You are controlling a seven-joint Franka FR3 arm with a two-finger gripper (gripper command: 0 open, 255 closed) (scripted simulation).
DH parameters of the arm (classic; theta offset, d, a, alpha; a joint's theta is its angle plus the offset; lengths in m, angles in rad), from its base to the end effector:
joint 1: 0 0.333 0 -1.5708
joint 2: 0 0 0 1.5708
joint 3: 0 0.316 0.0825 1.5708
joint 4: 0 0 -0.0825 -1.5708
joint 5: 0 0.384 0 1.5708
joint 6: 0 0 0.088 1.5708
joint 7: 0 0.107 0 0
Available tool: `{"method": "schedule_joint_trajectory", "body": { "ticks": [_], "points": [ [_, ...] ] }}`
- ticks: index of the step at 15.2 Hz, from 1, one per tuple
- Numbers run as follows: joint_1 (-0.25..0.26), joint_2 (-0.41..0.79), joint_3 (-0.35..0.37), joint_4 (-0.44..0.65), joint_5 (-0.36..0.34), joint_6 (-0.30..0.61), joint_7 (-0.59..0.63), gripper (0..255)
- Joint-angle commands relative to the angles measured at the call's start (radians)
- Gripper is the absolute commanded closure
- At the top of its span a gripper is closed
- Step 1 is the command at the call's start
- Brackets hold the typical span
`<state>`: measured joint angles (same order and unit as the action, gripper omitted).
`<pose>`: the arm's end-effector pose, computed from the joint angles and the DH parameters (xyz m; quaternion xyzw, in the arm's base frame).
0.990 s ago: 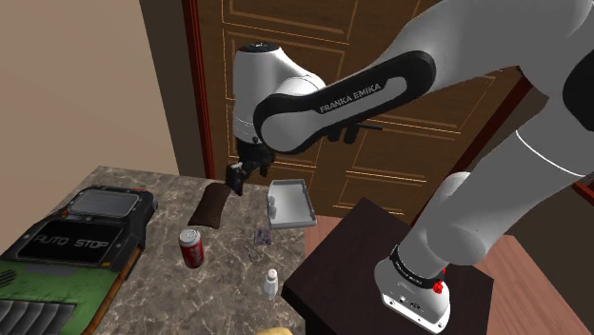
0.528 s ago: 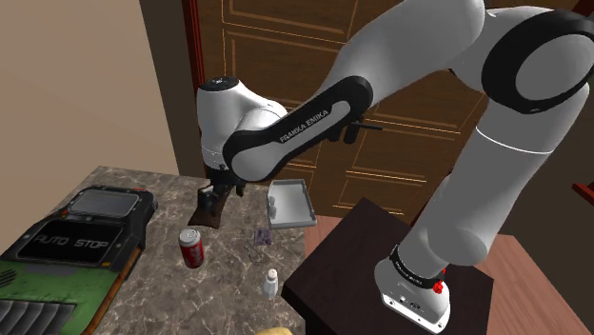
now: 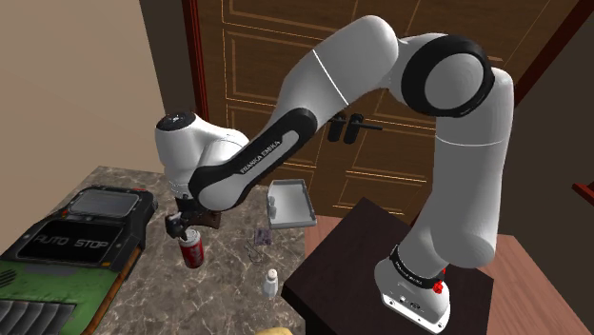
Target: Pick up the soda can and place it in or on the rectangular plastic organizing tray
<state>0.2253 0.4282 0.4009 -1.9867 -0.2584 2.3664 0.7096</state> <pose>0.4997 0.3473 0.2620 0.9993 0.0353 0.0040 0.0076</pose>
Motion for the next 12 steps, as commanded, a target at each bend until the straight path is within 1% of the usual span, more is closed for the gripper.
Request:
{"method": "schedule_joint_trajectory", "body": {
  "ticks": [1,2,9,12],
  "points": [
    [0.032,0.081,-0.016,0.066,-0.03,0.006,0.03,0],
    [0.047,0.115,-0.023,0.099,-0.04,0.004,0.042,0],
    [0.066,0.184,-0.05,0.103,-0.073,0.067,0.062,0],
    [0.067,0.19,-0.053,0.104,-0.076,0.072,0.064,0]
  ]
}}
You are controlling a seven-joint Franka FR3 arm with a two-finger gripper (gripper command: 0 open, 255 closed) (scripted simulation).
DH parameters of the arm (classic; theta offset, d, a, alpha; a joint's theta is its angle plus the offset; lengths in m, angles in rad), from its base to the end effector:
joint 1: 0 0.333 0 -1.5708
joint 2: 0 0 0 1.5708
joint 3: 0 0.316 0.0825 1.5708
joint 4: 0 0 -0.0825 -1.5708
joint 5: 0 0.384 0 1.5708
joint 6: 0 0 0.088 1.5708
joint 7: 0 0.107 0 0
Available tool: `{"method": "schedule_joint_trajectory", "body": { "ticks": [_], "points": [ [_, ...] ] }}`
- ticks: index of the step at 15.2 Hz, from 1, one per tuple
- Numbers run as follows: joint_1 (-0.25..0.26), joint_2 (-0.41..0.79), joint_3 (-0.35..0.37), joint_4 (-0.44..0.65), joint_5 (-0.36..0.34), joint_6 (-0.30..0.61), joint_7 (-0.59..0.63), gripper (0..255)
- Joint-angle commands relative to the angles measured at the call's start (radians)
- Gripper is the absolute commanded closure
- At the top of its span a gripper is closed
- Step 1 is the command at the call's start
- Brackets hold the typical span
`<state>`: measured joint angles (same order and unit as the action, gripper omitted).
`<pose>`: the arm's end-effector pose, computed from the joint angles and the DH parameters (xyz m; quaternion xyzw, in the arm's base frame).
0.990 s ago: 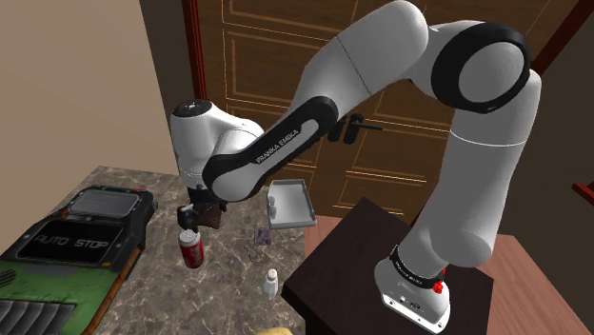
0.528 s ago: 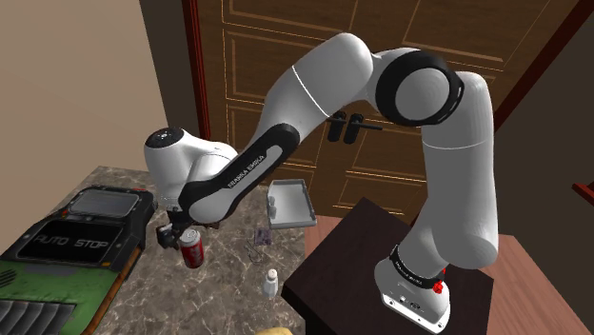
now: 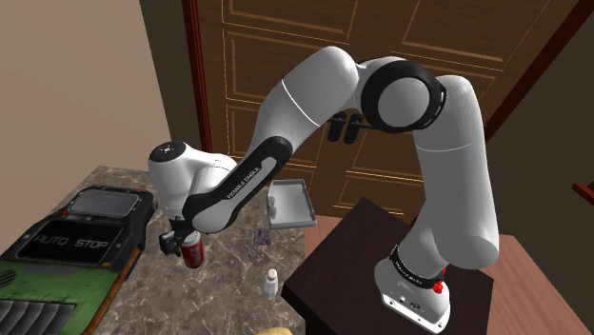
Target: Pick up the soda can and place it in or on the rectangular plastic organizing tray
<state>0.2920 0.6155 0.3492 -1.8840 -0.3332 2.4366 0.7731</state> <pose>0.5129 0.3693 0.1939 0.9994 0.0334 0.0013 0.0078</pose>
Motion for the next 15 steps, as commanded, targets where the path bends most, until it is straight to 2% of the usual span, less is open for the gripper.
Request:
{"method": "schedule_joint_trajectory", "body": {
  "ticks": [1,6,7,15],
  "points": [
    [0.001,0.002,-0.001,0.001,-0.001,0.002,0.0,0],
    [0.001,0.002,-0.001,0.001,-0.001,0.002,0.0,0],
    [0.001,0.002,-0.001,0.001,-0.001,0.002,0.0,255],
    [0.0,0.002,-0.001,0.001,-0.001,0.001,0.0,255]
  ]
}}
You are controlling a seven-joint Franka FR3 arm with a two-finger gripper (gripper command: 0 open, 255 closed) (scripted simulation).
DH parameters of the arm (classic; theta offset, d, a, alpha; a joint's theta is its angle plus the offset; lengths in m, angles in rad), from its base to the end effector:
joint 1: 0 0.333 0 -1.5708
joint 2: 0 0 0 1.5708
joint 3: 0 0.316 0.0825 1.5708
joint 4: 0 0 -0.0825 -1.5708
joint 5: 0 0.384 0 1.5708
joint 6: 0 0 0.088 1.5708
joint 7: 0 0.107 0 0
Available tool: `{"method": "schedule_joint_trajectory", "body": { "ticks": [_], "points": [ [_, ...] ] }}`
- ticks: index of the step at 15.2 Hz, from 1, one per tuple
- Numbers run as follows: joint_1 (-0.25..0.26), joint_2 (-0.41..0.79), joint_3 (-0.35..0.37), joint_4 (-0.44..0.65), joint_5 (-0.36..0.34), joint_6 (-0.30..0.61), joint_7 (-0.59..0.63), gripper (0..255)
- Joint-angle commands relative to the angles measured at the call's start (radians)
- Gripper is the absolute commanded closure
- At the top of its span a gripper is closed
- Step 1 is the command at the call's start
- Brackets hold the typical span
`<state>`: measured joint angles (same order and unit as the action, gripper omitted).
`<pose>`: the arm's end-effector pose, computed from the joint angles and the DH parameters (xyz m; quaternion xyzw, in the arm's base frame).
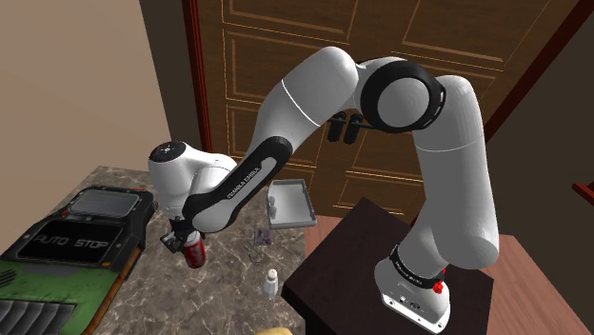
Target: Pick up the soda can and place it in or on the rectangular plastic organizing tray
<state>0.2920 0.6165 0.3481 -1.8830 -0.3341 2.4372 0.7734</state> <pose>0.5135 0.3689 0.1936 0.9994 0.0331 0.0017 0.0080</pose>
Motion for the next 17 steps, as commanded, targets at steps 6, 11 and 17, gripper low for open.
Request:
{"method": "schedule_joint_trajectory", "body": {
  "ticks": [6,11,17],
  "points": [
    [-0.013,-0.049,0.02,-0.005,0.023,-0.042,-0.015,255],
    [-0.026,-0.096,0.037,-0.005,0.048,-0.088,-0.031,255],
    [-0.04,-0.15,0.056,0.003,0.077,-0.146,-0.05,255]
  ]
}}
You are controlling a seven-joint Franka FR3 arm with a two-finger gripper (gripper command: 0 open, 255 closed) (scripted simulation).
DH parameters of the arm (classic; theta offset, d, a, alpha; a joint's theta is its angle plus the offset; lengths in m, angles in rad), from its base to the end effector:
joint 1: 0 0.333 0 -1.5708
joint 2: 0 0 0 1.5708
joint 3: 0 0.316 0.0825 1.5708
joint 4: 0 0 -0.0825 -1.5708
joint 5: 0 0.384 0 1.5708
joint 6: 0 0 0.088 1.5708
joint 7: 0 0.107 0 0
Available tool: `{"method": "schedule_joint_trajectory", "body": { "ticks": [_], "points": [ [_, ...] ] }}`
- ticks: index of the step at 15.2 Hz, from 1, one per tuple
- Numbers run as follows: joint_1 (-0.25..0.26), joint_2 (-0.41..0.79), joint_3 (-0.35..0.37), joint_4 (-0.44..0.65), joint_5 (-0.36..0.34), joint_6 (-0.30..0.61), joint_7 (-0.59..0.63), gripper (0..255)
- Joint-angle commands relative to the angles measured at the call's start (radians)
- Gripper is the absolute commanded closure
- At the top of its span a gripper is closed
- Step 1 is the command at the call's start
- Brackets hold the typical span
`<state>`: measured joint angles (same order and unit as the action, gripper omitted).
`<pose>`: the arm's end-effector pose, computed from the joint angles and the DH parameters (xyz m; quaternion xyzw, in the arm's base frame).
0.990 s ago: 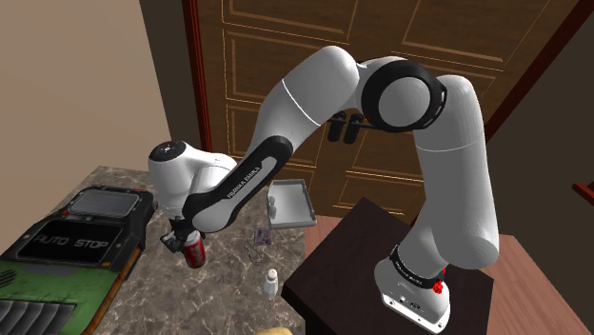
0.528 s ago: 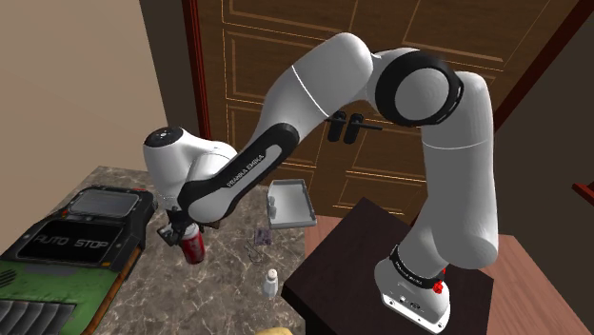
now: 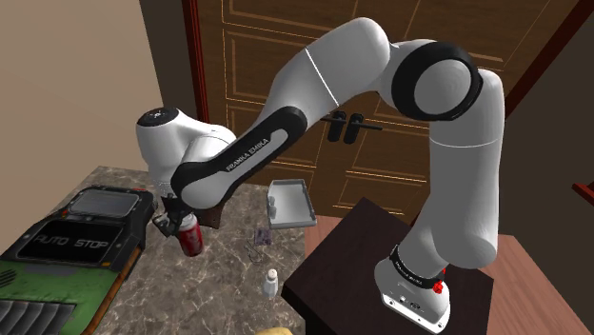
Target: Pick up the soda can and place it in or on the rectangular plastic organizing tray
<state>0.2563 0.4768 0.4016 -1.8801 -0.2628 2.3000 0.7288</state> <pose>0.5128 0.3706 0.2720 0.9994 0.0334 0.0013 0.0078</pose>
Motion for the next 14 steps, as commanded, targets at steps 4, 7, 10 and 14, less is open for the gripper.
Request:
{"method": "schedule_joint_trajectory", "body": {
  "ticks": [4,7,10,14],
  "points": [
    [-0.012,-0.043,0.014,0.009,0.024,-0.049,-0.018,255],
    [-0.017,-0.067,0.021,0.019,0.038,-0.08,-0.026,255],
    [-0.021,-0.089,0.028,0.031,0.051,-0.112,-0.035,255],
    [-0.026,-0.116,0.035,0.049,0.067,-0.155,-0.046,255]
  ]
}}
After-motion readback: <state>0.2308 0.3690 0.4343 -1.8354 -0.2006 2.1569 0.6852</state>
